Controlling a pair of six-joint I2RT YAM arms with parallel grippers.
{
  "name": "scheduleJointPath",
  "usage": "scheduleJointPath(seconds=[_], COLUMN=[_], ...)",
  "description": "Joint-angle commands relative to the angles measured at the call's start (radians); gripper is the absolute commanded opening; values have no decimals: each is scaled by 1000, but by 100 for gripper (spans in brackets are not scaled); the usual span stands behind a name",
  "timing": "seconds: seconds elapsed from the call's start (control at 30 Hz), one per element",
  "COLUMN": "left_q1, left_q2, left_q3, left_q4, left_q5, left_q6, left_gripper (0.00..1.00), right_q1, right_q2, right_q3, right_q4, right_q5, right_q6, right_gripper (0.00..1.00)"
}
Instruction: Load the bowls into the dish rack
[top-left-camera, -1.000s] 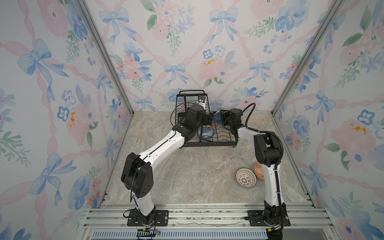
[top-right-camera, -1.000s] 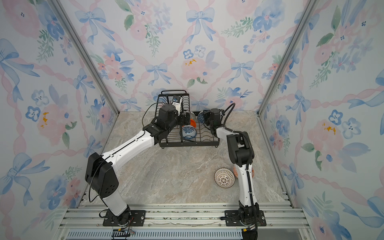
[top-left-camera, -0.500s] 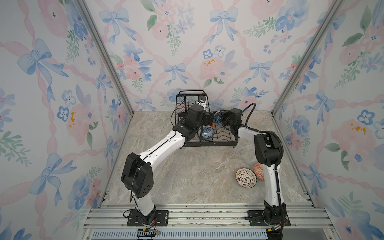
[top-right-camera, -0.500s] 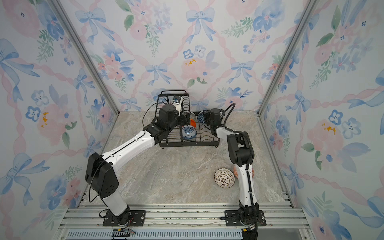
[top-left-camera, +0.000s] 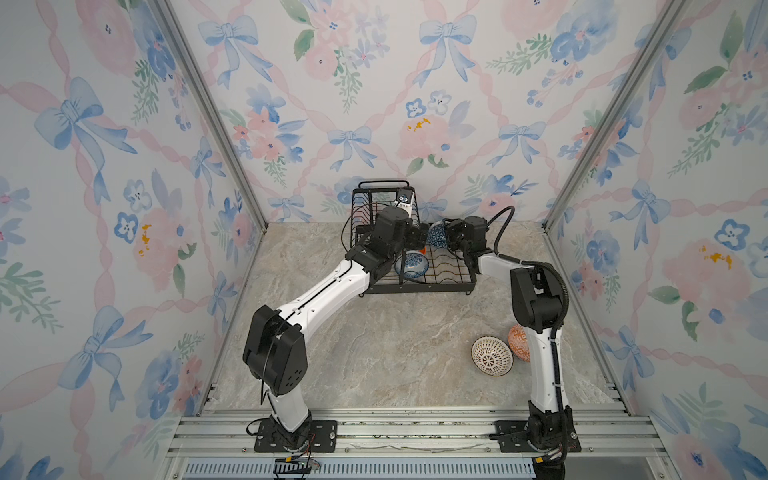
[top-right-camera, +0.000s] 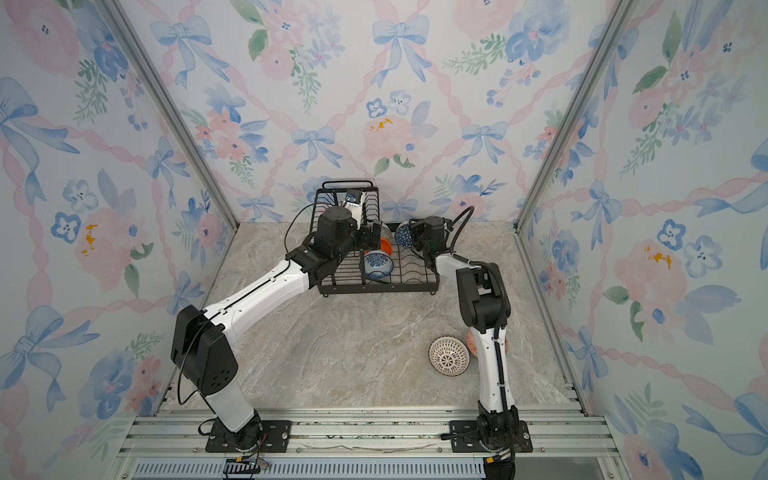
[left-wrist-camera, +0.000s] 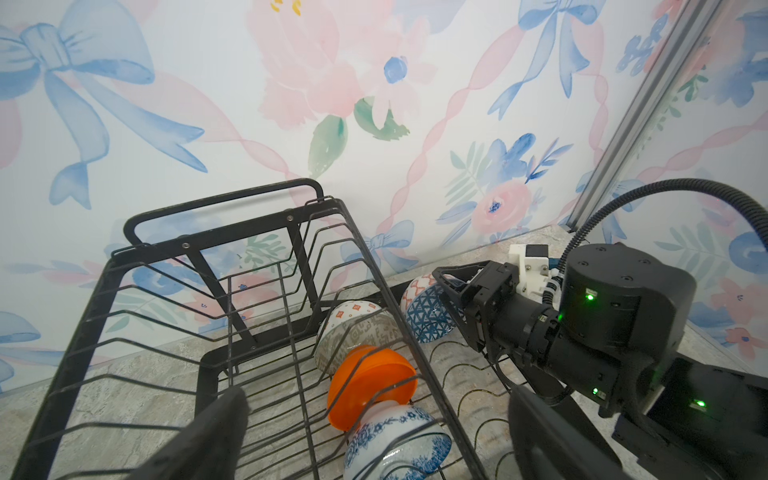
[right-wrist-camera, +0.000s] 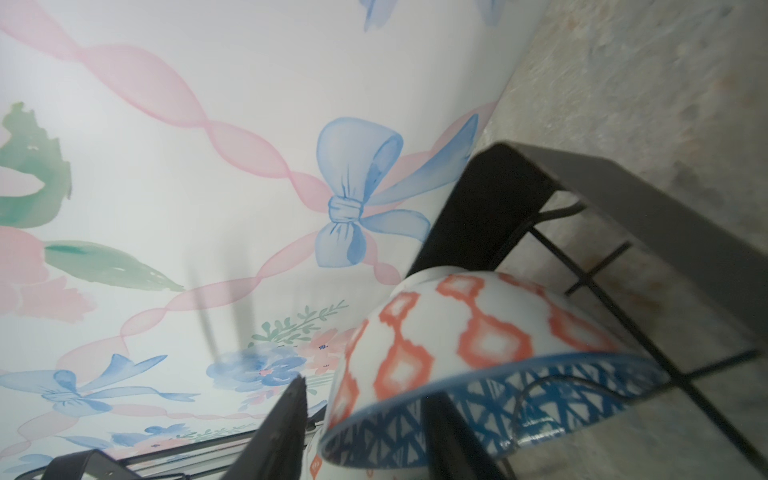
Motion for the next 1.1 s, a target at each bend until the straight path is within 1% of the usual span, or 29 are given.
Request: scheduleJointPath(seconds=[0.0,0.17,0.23,0.33,0.37,0.4,0.43,0.67,0.77,0.93,0.97,1.07], left_q1=[-10,-16,-18,-21,-22,-24,-24,-34,-42,-56,-60,-76], left_q2=[15,17,18,24,27,30,33,58,69,94,98,116], left_q3=[25,27,29,33,36,39,43,74,88,116,122,149], left_q4=[17,16,16,16,16,16,16,15,16,14,14,3], left_q5=[-7,-12,-10,-12,-11,-13,-14,-15,-19,-14,-16,-31], left_q6=[-9,-7,-8,-8,-7,-6,-5,3,11,16,22,49], left_gripper=[98,98,98,98,98,98,98,98,98,98,98,98], right_q1=[-7,-13,-16,-22,-24,-26,-28,-52,-62,-71,-71,-67], right_q2=[-76,-103,-112,-129,-136,-144,-151,-202,-231,-277,-282,-304], right_q3=[-11,-43,-54,-74,-82,-91,-99,-161,-176,-176,-166,-123], right_q4=[-12,-10,-6,1,2,3,4,-19,-43,-129,-157,-284], right_q5=[-21,-23,-24,-28,-30,-31,-32,-50,-72,-100,-108,-111], right_q6=[-27,-44,-42,-39,-39,-39,-39,-50,-84,-200,-221,-338], right_gripper=[51,57,61,73,81,92,97,97,97,97,97,97])
